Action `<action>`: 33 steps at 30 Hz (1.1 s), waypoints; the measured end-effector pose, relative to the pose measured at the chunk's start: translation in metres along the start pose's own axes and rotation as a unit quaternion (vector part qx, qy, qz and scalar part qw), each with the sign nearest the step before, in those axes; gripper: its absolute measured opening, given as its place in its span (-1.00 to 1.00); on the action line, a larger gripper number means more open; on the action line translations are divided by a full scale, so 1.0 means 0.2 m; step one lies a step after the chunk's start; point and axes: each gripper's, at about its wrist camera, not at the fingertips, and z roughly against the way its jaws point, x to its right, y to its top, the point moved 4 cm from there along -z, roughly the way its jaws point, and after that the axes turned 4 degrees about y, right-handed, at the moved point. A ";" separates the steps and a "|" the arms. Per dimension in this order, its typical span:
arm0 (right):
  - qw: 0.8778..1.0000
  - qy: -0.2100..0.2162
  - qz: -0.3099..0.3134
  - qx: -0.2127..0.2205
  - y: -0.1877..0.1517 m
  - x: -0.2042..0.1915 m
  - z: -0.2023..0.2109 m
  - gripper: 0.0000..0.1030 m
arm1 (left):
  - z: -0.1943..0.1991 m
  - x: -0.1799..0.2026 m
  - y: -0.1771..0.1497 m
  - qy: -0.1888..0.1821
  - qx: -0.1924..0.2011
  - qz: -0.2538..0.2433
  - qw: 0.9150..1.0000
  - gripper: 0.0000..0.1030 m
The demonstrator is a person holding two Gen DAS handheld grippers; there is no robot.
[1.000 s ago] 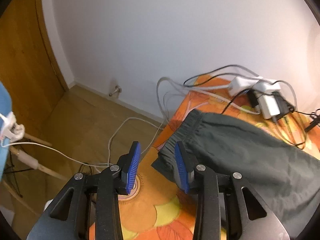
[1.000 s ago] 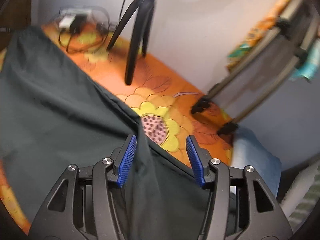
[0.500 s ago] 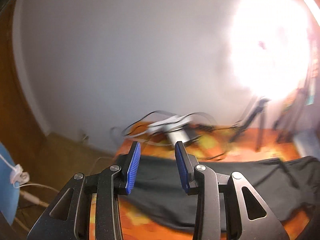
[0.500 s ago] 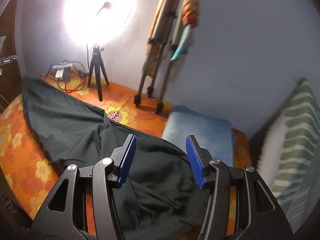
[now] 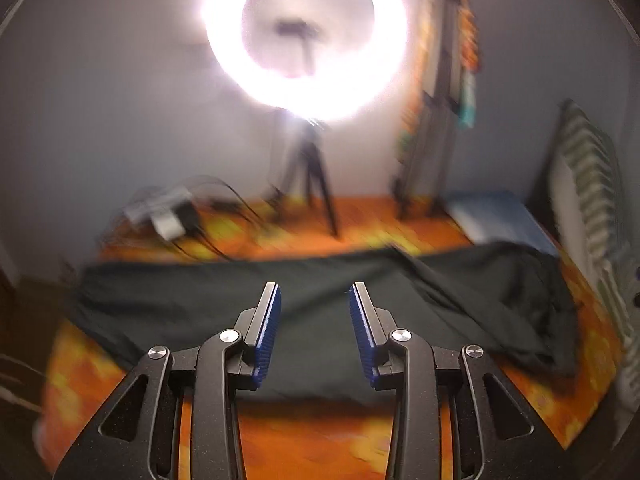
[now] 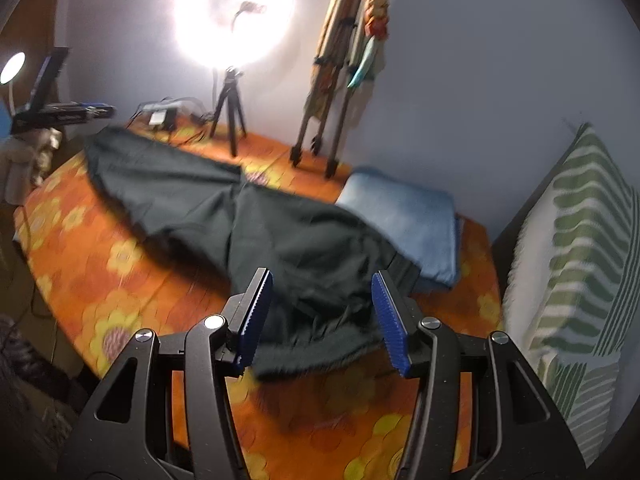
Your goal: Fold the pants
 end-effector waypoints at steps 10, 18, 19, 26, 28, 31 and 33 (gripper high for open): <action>0.997 0.054 0.055 -0.029 -0.43 -0.21 -0.16 0.36 | -0.10 0.48 -0.32 -0.055 -0.062 -0.029 0.996 -0.34; 0.993 0.036 0.104 -0.037 -0.51 -0.31 -0.39 0.43 | -0.26 0.52 -0.44 -0.084 -0.114 0.016 0.990 -0.34; 0.992 0.030 0.119 -0.043 -0.52 -0.33 -0.42 0.43 | -0.27 0.52 -0.44 -0.086 -0.114 0.017 0.990 -0.34; 0.977 -0.047 0.202 -0.052 -0.52 -0.32 -0.56 0.29 | -0.36 0.56 -0.45 -0.093 -0.130 0.013 0.987 -0.34; 0.979 -0.043 0.194 -0.052 -0.49 -0.28 -0.56 -0.18 | -0.38 0.56 -0.46 -0.093 -0.135 0.012 0.986 -0.34; 0.988 -0.036 0.149 -0.036 -0.40 -0.20 -0.53 -0.54 | -0.42 0.56 -0.47 -0.094 -0.143 0.014 0.985 -0.34; 0.990 -0.042 0.131 -0.022 -0.35 -0.15 -0.51 -0.64 | -0.43 0.56 -0.48 -0.091 -0.148 0.013 0.985 -0.34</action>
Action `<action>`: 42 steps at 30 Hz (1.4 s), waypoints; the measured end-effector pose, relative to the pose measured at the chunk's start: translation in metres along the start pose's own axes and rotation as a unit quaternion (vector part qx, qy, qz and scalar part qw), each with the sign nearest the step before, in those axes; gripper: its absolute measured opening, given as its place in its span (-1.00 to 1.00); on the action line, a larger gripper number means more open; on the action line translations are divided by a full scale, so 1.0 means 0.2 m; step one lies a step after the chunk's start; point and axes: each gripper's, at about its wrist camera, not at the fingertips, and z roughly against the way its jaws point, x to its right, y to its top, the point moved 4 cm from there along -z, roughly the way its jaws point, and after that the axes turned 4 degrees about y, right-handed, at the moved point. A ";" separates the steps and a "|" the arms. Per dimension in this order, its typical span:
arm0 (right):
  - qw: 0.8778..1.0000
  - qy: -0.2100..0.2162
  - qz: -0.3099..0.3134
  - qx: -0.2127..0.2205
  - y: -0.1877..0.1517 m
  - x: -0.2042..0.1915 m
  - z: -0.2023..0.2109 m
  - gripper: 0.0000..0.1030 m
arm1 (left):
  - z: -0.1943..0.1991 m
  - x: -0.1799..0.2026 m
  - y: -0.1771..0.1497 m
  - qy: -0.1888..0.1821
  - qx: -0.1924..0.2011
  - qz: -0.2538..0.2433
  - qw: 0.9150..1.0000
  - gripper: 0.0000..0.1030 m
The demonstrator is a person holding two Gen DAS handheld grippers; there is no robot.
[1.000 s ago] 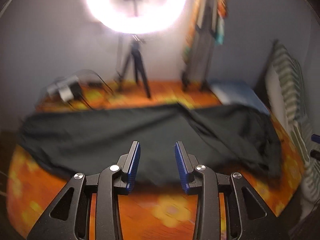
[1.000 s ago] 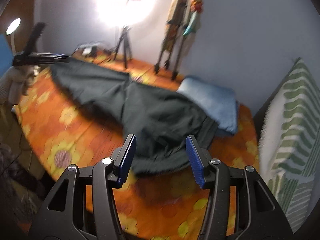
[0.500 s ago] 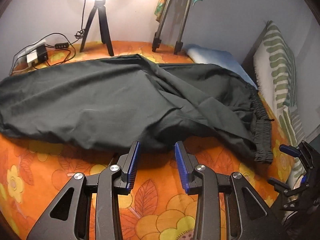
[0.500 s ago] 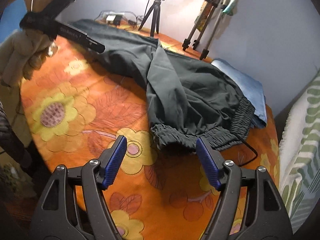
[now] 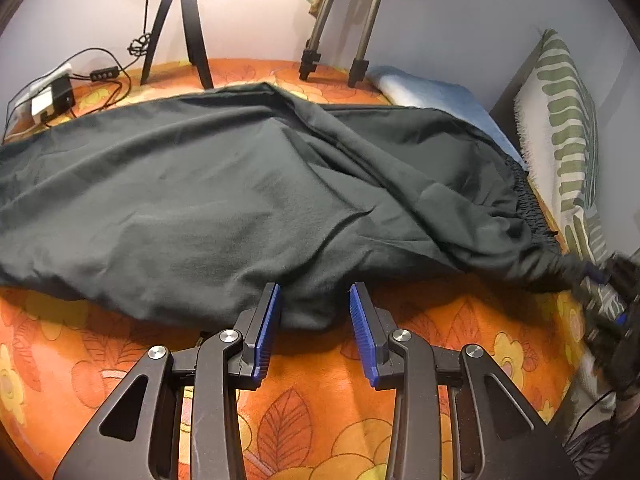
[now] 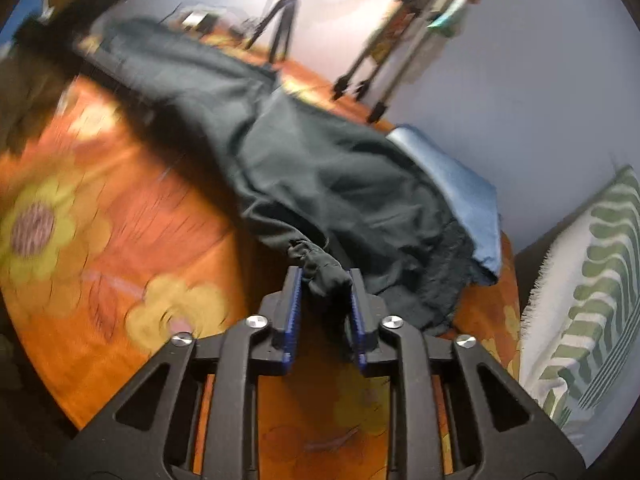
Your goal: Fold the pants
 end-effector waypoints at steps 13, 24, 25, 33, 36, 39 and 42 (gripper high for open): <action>0.985 -0.043 -0.165 0.041 0.31 0.65 -0.07 -0.71 | -0.05 -0.04 -0.01 0.000 -0.016 0.010 1.000 -0.34; 0.959 -0.039 -0.280 -0.007 0.19 1.03 -0.46 -0.69 | -0.05 -0.03 -0.01 0.008 -0.017 -0.007 1.000 -0.34; 0.958 -0.039 -0.284 -0.006 0.19 1.04 -0.47 -0.65 | -0.04 -0.03 -0.01 0.009 -0.016 -0.007 1.000 -0.34; 0.944 -0.058 -0.326 0.006 0.11 1.14 -0.30 0.16 | 0.12 -0.12 0.02 0.014 0.017 -0.007 1.000 -0.34; 0.939 -0.024 -0.343 0.005 0.06 1.09 -0.20 0.35 | 0.17 -0.19 0.01 0.015 0.022 -0.003 1.000 -0.34; 0.940 -0.006 -0.341 -0.004 0.03 0.95 -0.11 0.35 | 0.21 -0.23 -0.02 0.015 0.021 -0.001 1.000 -0.34; 0.946 0.019 -0.324 0.002 0.06 0.78 -0.03 0.35 | 0.22 -0.25 -0.03 0.014 0.019 0.001 1.000 -0.34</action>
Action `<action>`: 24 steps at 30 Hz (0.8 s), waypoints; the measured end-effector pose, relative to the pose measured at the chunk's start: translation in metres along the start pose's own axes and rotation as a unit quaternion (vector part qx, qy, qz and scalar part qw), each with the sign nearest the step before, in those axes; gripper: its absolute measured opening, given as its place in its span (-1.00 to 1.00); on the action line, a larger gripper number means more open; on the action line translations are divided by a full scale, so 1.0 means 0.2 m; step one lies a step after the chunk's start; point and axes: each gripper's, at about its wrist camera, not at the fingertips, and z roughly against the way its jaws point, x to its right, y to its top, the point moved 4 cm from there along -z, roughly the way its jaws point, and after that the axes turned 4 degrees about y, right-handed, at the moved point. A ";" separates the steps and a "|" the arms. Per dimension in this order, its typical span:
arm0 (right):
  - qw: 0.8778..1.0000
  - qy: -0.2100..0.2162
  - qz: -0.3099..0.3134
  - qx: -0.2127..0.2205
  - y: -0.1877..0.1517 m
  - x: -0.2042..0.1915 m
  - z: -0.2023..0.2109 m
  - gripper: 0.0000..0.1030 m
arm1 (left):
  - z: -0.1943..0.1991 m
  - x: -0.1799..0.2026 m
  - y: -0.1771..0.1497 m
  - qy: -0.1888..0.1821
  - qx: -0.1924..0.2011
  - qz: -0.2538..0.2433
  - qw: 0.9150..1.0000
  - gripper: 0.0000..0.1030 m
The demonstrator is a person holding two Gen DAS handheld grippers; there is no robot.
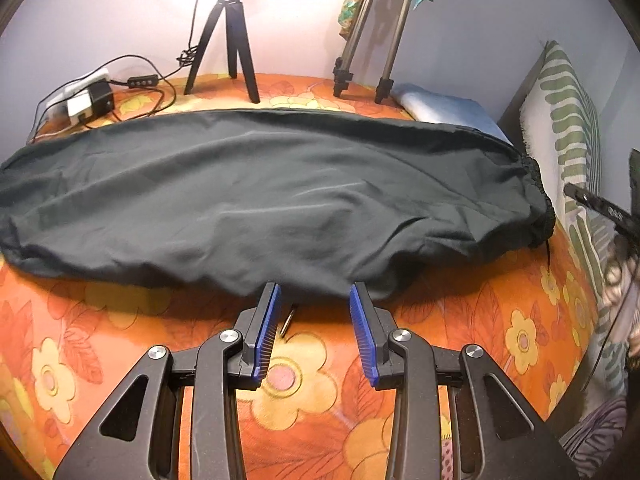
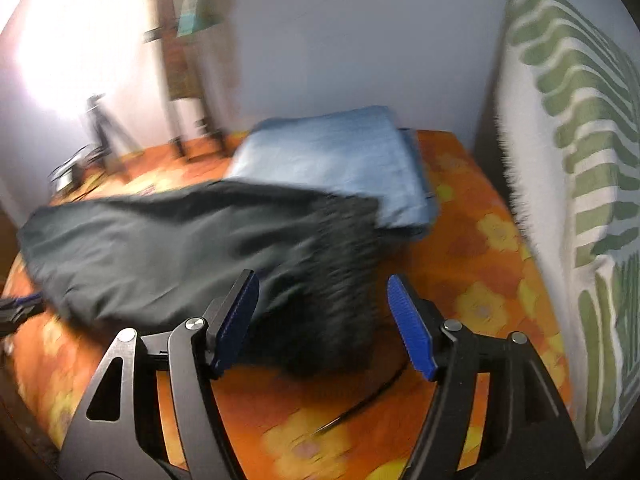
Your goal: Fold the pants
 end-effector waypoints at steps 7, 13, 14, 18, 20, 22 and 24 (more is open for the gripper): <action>0.994 0.067 0.088 -0.001 -0.11 -0.54 0.08 0.35 | 0.02 -0.05 -0.04 -0.017 -0.004 0.024 1.000 -0.34; 0.988 0.114 0.098 -0.035 -0.22 -0.84 -0.02 0.35 | -0.02 -0.07 -0.10 -0.038 -0.025 0.037 0.998 -0.34; 0.987 0.111 0.110 -0.040 -0.24 -0.89 -0.05 0.35 | -0.02 -0.07 -0.10 -0.041 -0.028 0.038 0.998 -0.34; 0.983 0.111 0.139 -0.052 -0.29 -1.02 -0.13 0.35 | -0.06 -0.04 -0.13 -0.049 -0.039 0.033 0.997 -0.34; 0.978 0.089 0.182 -0.046 -0.30 -1.10 -0.18 0.35 | -0.08 -0.02 -0.13 -0.050 -0.042 0.030 0.997 -0.34; 0.973 0.070 0.215 -0.040 -0.30 -1.15 -0.21 0.35 | -0.09 0.00 -0.12 -0.050 -0.043 0.027 0.997 -0.34; 0.968 0.059 0.242 -0.037 -0.30 -1.20 -0.25 0.35 | -0.10 0.01 -0.11 -0.047 -0.043 0.021 0.998 -0.34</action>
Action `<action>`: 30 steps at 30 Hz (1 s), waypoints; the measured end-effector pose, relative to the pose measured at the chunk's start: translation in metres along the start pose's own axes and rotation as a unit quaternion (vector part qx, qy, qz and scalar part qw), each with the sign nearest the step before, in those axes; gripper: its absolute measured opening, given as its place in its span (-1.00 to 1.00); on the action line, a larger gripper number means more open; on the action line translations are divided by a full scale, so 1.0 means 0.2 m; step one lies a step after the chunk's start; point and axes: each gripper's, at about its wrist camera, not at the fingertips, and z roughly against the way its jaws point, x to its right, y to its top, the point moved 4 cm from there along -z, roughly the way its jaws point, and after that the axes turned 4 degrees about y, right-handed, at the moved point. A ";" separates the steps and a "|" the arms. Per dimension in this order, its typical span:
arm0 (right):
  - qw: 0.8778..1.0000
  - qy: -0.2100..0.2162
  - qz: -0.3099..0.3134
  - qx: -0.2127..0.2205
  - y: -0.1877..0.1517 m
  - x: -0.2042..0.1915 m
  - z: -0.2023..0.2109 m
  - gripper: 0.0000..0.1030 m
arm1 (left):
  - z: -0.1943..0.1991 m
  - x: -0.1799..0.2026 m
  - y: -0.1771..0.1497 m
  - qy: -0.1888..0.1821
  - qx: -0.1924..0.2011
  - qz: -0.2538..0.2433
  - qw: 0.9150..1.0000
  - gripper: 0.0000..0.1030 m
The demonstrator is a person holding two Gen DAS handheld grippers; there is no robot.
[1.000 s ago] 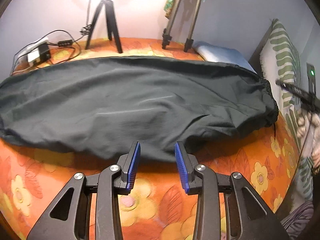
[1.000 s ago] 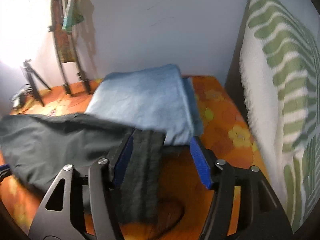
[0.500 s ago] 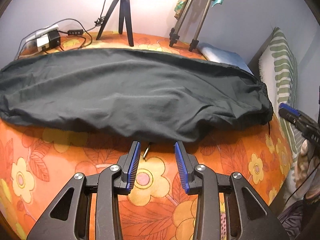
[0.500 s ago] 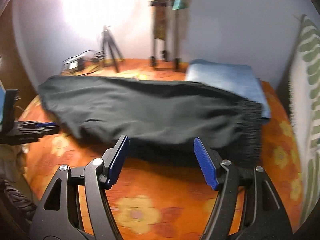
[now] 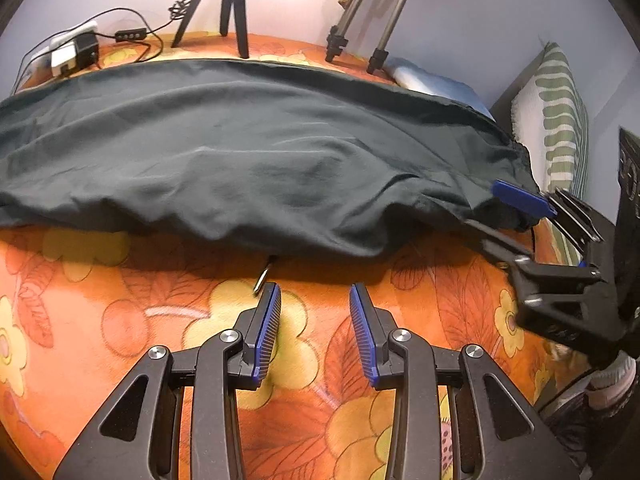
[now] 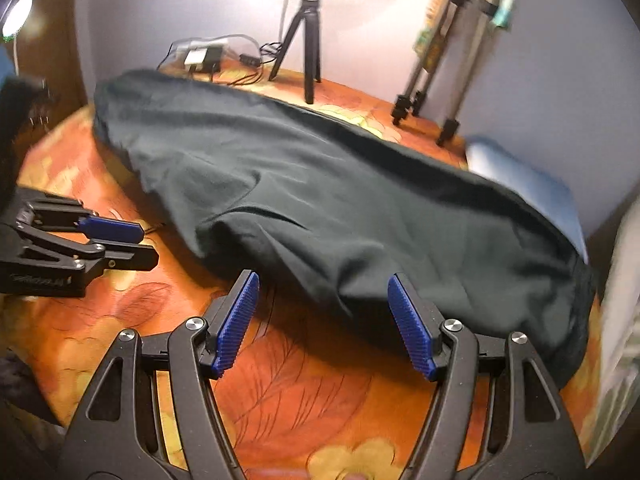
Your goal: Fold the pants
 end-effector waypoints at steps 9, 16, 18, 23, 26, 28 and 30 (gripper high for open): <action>0.999 0.020 -0.026 -0.030 0.09 0.12 -0.20 -0.83 | -0.07 0.04 0.05 0.009 0.004 -0.008 1.000 -0.34; 0.992 0.070 -0.103 -0.010 0.18 0.25 -0.24 -0.85 | -0.11 0.11 0.10 0.012 0.013 -0.033 0.999 -0.34; 0.992 0.072 -0.106 -0.011 0.19 0.27 -0.26 -0.85 | -0.11 0.15 0.11 0.008 0.018 -0.047 0.999 -0.34; 0.987 0.090 -0.129 -0.018 0.18 0.32 -0.29 -0.86 | -0.12 0.28 0.12 0.019 0.033 -0.092 0.995 -0.34; 0.984 0.098 -0.144 -0.020 0.17 0.35 -0.29 -0.86 | -0.16 0.32 0.15 0.042 0.036 -0.110 0.992 -0.33; 0.984 0.099 -0.150 -0.021 0.16 0.36 -0.29 -0.85 | -0.19 0.32 0.17 0.061 0.031 -0.107 0.992 -0.33; 0.982 0.103 -0.158 -0.023 0.15 0.37 -0.29 -0.85 | -0.23 0.29 0.19 0.059 0.026 -0.084 0.994 -0.34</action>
